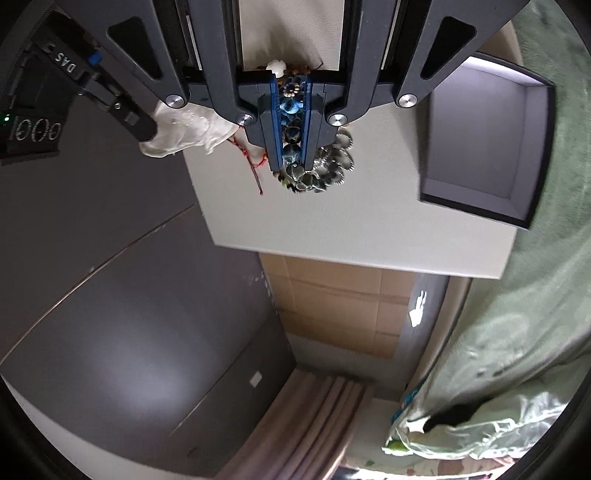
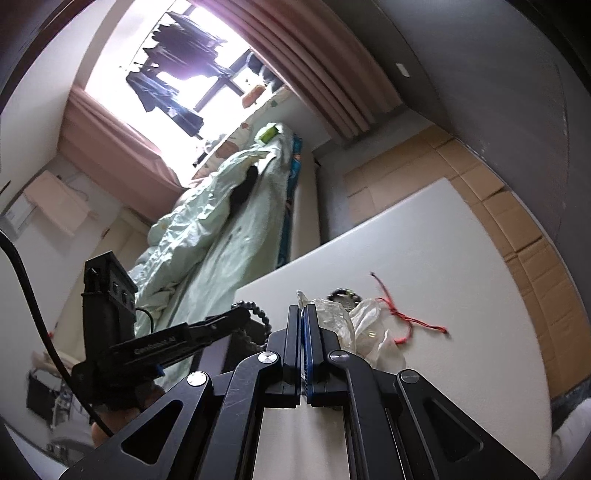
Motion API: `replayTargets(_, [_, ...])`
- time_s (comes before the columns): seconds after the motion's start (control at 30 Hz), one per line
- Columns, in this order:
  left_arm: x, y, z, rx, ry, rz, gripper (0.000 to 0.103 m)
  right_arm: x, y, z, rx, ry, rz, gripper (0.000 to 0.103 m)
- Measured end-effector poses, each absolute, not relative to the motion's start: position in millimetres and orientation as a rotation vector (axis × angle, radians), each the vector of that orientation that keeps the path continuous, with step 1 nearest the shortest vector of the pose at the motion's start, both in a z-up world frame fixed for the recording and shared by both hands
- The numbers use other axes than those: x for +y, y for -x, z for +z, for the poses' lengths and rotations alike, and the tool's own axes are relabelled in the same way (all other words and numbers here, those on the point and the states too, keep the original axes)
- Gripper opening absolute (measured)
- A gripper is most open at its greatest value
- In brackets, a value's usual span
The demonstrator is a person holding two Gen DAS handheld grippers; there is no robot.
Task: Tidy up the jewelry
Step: 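Carry the black bead bracelet into the black box and open the left gripper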
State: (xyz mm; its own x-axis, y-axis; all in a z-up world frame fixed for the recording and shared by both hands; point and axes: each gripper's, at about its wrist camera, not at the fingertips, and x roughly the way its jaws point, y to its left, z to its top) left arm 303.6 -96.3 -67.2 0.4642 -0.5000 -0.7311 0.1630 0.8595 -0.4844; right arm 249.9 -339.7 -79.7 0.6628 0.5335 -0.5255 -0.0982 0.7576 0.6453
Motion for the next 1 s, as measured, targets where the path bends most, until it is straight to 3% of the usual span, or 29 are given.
replayTargets(0.7, [31.2, -285.7, -36.3, 0.868, 0.490, -0.299, 0.010, -232.9, -269.6, -47.9, 0.673, -0.589, 0.614, 0.003])
replayTargets(1.0, [51.1, -281.4, -36.9, 0.863, 0.521, -0.277, 0.010, -172.0, -291.1, -56.6, 0.743, -0.564, 0.685, 0.003])
